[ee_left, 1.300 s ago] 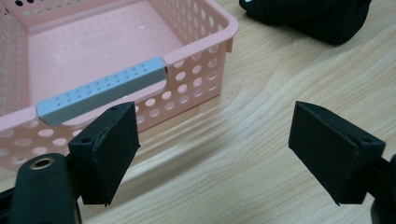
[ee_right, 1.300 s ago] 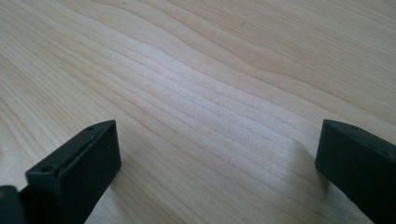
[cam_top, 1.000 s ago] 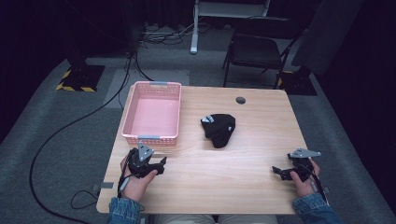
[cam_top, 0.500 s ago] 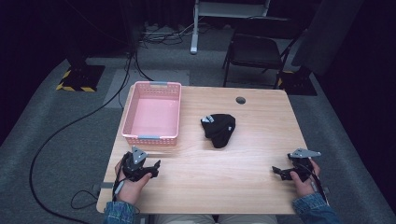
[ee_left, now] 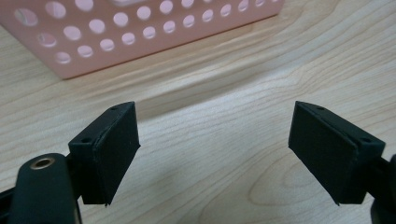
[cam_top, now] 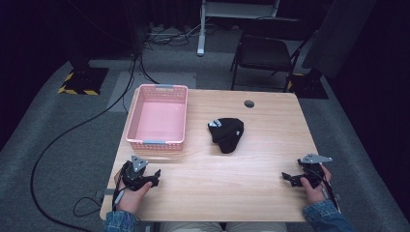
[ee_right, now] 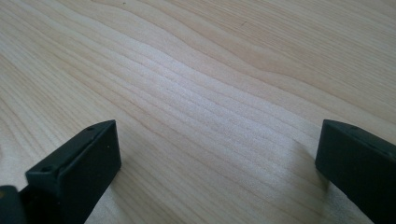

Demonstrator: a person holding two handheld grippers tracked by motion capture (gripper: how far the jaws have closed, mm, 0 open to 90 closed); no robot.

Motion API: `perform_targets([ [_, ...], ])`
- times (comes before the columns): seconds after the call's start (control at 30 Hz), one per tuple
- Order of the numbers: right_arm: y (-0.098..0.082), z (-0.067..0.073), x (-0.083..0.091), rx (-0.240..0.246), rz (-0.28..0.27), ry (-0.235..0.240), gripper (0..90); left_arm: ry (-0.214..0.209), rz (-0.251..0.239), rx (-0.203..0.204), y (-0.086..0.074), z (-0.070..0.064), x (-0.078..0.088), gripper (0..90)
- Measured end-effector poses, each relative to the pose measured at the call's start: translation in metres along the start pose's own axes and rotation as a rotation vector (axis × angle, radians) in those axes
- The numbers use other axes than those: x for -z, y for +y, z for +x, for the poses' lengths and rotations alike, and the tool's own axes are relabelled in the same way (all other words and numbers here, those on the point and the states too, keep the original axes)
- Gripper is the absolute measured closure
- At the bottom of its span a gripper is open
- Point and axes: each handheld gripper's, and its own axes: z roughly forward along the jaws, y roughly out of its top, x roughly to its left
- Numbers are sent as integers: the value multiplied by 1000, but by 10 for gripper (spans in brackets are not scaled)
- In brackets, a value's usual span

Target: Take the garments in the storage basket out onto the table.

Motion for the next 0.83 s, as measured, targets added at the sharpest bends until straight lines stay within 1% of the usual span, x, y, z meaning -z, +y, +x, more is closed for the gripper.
perform_targets([
  [0.2,0,0,0,0,0,0,0,6,33,9,-6,3,-3,155],
  [0.33,0,0,0,0,0,0,0,20,52,18,-10,5,-4,145],
  [0.4,0,0,0,1,0,0,0,21,69,33,-13,7,-5,120],
  [0.43,0,0,0,1,0,1,0,9,66,51,-16,10,-6,105],
  [0.53,0,0,0,2,1,2,0,5,49,40,-19,13,-7,75],
  [0.67,0,0,0,2,0,2,0,0,53,37,-19,14,-7,53],
  [0.83,0,0,0,1,0,2,0,-2,54,36,-19,14,-7,49],
])
